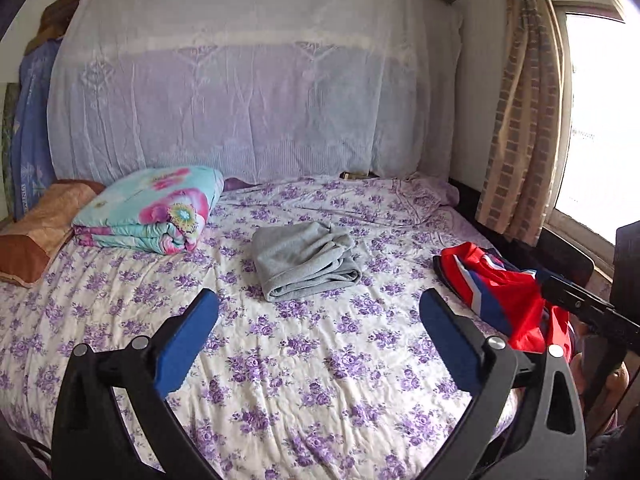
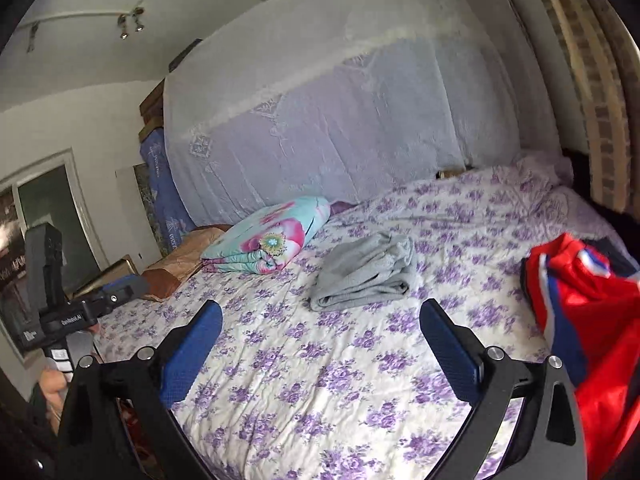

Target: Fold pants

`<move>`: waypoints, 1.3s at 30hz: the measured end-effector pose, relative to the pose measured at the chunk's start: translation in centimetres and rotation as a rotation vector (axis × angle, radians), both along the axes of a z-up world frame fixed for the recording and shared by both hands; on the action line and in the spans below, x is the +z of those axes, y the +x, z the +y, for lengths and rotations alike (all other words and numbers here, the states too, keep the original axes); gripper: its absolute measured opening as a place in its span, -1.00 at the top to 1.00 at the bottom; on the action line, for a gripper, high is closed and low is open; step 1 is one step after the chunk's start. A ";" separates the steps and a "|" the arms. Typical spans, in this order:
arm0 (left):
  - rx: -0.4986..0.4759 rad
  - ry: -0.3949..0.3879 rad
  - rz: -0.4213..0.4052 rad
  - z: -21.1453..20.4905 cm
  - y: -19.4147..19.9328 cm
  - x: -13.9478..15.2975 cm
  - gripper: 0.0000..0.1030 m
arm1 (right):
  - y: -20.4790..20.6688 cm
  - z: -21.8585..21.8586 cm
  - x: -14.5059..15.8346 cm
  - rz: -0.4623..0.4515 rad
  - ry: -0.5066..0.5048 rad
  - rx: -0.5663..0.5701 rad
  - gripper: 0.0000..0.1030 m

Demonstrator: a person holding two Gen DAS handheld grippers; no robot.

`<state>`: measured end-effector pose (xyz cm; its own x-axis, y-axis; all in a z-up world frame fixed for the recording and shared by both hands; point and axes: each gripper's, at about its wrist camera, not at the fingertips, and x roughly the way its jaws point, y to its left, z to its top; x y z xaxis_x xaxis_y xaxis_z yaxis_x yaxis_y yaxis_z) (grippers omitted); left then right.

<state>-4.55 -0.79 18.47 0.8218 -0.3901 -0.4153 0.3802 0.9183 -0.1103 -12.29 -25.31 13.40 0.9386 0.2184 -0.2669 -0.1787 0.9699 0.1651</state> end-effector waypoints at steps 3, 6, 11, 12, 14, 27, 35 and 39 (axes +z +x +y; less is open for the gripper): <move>0.032 0.047 0.036 -0.7 -1.3 -2.4 -0.91 | -2.4 1.7 -1.3 -0.027 -0.109 -0.070 -0.93; 0.105 0.071 0.099 -0.7 0.2 -7.8 -0.91 | -1.8 2.3 -5.2 -0.033 -0.165 -0.191 -0.93; 0.250 0.159 0.207 -0.2 2.3 -17.1 -0.91 | 2.6 1.6 -14.1 0.125 -0.204 -0.370 -0.93; 0.251 0.151 0.246 0.1 2.5 -18.2 -0.91 | 3.1 1.5 -15.6 0.151 -0.208 -0.395 -0.93; 0.261 0.132 0.290 0.7 2.7 -19.6 -0.91 | 3.4 1.5 -17.5 0.174 -0.225 -0.426 -0.93; 0.331 0.253 0.167 -0.3 2.2 -18.6 -0.91 | 3.3 2.9 -17.5 0.116 -0.260 -0.432 -0.93; 0.324 0.258 0.174 -0.3 2.8 -19.3 -0.91 | 4.0 2.7 -18.1 0.163 -0.243 -0.421 -0.93; 0.312 0.242 0.155 -0.3 2.5 -19.4 -0.91 | 4.1 2.7 -18.2 0.171 -0.242 -0.418 -0.93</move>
